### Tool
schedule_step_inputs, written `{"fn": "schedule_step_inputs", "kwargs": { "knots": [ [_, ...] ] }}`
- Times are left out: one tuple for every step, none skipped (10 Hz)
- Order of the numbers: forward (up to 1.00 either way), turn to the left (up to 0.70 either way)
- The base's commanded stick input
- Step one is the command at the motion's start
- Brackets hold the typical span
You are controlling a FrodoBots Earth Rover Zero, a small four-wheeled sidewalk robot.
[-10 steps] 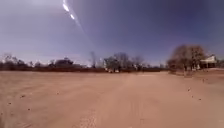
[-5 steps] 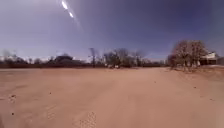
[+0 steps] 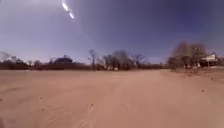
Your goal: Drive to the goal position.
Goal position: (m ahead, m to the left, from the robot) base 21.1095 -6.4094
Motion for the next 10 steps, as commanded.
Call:
{"fn": "schedule_step_inputs", "kwargs": {
  "knots": [
    [1.00, 0.00],
    [1.00, 0.00],
    [1.00, 0.00],
    [1.00, 0.00],
    [1.00, 0.00],
    [1.00, 0.00],
    [1.00, 0.00],
    [1.00, 0.00],
    [1.00, 0.00],
    [1.00, 0.00]
  ]
}}
